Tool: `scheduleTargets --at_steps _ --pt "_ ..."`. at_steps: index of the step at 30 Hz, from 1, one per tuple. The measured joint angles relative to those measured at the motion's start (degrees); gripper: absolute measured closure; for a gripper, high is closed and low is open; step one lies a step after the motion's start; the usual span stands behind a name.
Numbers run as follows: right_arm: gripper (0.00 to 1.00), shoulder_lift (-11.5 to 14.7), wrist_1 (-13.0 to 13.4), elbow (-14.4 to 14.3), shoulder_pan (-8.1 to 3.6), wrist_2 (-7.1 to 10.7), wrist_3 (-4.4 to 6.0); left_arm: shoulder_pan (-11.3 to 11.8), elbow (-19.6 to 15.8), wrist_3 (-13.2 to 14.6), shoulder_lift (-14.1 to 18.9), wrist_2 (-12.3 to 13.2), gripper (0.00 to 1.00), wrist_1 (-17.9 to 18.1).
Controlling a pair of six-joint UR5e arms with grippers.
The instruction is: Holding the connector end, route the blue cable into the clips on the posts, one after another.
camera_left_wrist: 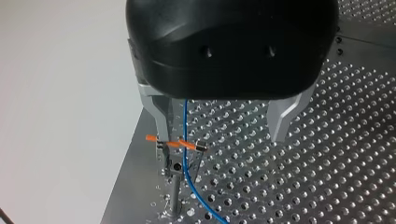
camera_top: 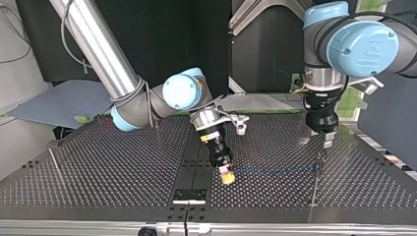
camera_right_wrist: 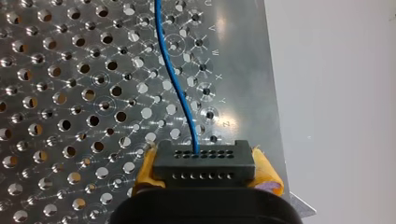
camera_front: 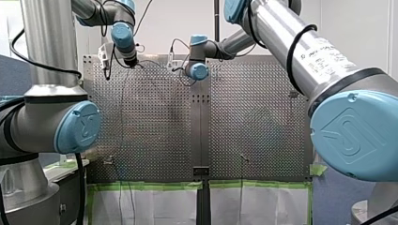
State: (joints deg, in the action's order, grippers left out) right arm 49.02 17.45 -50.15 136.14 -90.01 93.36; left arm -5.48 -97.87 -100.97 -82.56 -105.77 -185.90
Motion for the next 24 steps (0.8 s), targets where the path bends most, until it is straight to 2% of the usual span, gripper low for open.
scheduleTargets --at_steps 12,24 --pt "1.00 0.00 -0.19 -0.03 0.02 0.00 0.00 -0.37 -0.01 1.12 0.04 0.10 0.00 0.75" --pt "1.00 0.04 -0.63 -0.04 -0.13 0.00 -0.36 -1.83 0.03 5.68 0.01 5.54 0.00 5.94"
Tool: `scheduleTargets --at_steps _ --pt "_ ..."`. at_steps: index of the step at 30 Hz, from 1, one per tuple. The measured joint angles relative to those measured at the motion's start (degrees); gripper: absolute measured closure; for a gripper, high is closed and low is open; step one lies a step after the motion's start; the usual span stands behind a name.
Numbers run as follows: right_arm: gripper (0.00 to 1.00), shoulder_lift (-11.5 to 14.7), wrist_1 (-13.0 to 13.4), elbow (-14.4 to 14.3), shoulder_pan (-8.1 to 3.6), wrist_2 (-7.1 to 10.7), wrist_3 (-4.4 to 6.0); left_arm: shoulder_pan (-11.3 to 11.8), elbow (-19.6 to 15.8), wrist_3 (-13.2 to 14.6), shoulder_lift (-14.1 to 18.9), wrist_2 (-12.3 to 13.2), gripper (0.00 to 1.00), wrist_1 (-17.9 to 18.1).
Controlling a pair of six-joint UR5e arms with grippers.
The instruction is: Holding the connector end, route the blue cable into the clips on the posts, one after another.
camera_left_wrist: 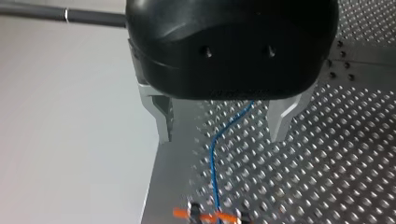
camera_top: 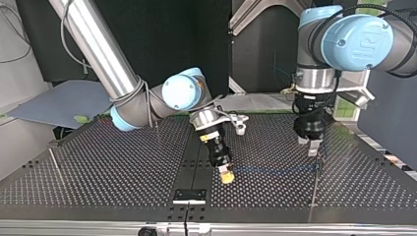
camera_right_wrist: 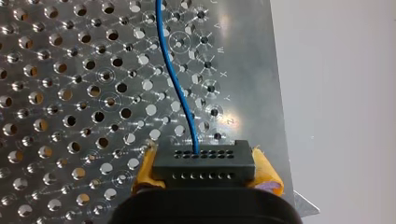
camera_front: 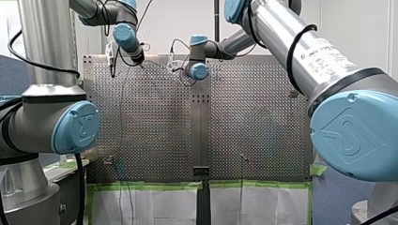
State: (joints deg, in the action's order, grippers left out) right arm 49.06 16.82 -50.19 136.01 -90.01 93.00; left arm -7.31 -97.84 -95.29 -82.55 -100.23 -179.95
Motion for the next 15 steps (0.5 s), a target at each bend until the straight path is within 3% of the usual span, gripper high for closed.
scheduleTargets --at_steps 10,15 --pt "1.00 0.11 -0.36 0.03 -0.16 0.00 -0.80 0.08 1.57 1.68 -3.47 5.33 0.00 0.50" --pt "1.00 0.13 -0.42 0.02 -0.16 0.00 -1.08 0.30 3.60 2.10 -4.17 6.02 0.00 0.55"
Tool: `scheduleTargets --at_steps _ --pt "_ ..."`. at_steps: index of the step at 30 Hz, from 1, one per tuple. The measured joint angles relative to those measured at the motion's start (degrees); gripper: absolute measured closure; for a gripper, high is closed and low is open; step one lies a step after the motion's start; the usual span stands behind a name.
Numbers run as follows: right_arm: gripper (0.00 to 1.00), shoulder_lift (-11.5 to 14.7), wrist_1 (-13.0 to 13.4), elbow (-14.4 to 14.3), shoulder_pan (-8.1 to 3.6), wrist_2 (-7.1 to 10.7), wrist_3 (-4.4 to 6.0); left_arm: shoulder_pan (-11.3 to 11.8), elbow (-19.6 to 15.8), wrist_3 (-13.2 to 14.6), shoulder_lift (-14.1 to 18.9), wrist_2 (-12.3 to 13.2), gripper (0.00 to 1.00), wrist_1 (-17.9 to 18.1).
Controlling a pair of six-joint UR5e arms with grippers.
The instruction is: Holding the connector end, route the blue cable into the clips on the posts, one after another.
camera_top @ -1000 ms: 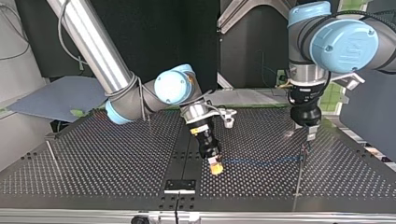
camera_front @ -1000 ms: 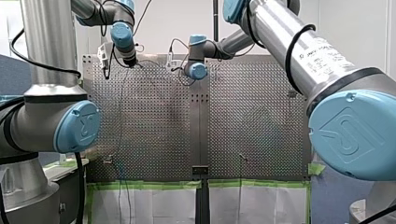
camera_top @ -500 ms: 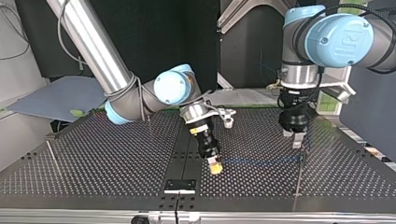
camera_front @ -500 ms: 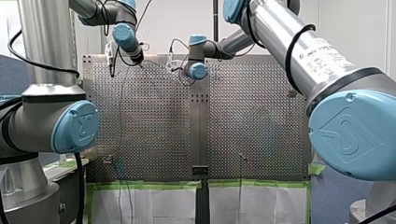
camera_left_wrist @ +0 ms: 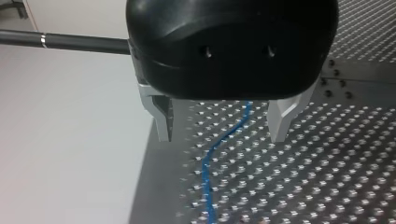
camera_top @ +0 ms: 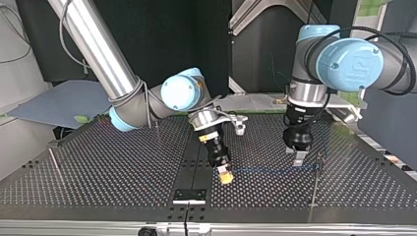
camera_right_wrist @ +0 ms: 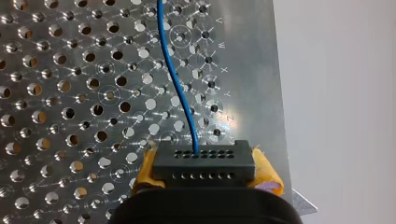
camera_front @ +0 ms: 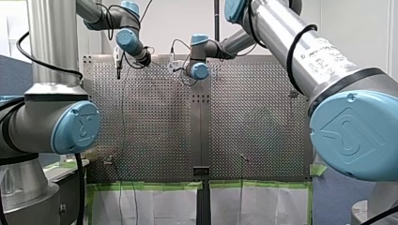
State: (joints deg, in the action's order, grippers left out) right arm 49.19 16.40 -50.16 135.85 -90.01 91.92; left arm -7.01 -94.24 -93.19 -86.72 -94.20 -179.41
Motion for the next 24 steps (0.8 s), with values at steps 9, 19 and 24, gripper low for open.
scheduleTargets --at_steps 9,19,24 --pt "1.00 0.15 -0.27 -0.01 0.17 0.00 -0.16 0.21 2.17 -0.14 -2.39 -0.14 0.00 -0.05" --pt "1.00 0.47 -0.47 0.00 0.24 0.00 -0.32 -0.01 5.52 -0.60 -5.36 -1.09 0.00 0.12" --pt "1.00 0.50 -0.47 0.00 0.31 0.00 -0.32 -0.36 7.26 -0.61 -7.48 -1.80 0.00 0.10"
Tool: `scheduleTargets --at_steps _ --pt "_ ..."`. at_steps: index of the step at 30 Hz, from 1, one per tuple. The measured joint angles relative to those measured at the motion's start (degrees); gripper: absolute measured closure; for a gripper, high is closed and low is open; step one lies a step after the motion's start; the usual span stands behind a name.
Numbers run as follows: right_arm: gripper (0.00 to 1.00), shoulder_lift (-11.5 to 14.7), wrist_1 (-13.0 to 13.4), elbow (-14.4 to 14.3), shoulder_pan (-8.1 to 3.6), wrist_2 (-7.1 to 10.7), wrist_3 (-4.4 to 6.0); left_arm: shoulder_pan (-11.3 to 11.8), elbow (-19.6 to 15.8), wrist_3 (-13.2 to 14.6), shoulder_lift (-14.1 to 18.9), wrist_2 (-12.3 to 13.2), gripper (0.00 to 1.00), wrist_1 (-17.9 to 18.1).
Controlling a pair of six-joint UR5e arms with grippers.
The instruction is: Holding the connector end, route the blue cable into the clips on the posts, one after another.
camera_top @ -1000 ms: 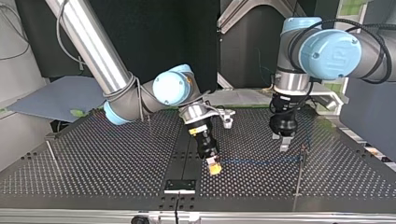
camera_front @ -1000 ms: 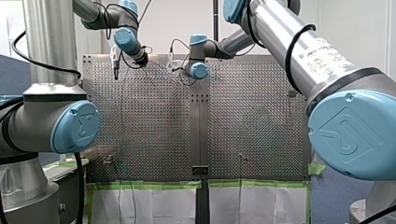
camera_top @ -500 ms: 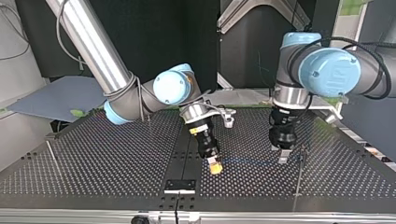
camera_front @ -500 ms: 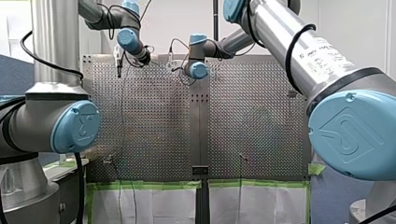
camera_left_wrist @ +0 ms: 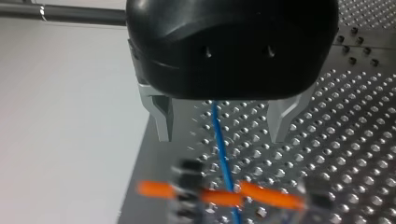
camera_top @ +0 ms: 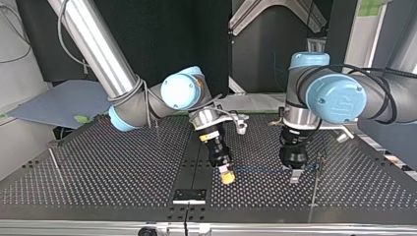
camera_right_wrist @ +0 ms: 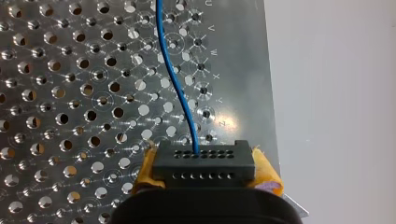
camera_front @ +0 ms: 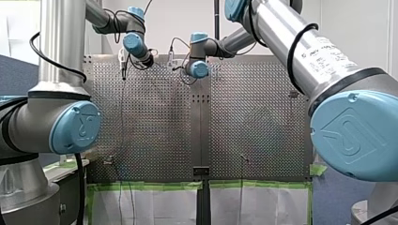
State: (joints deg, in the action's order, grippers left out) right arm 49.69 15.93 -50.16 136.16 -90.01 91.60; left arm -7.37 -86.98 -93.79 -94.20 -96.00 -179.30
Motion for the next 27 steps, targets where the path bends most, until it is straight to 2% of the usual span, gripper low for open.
scheduleTargets --at_steps 13,27 --pt "1.00 -0.01 -0.01 -0.02 -0.29 0.00 -0.03 -0.13 2.82 -0.05 -3.30 -0.89 0.00 0.47" --pt "1.00 0.00 -0.51 0.00 -0.56 0.00 -0.09 0.16 3.05 0.15 -4.59 -0.98 0.00 0.95"
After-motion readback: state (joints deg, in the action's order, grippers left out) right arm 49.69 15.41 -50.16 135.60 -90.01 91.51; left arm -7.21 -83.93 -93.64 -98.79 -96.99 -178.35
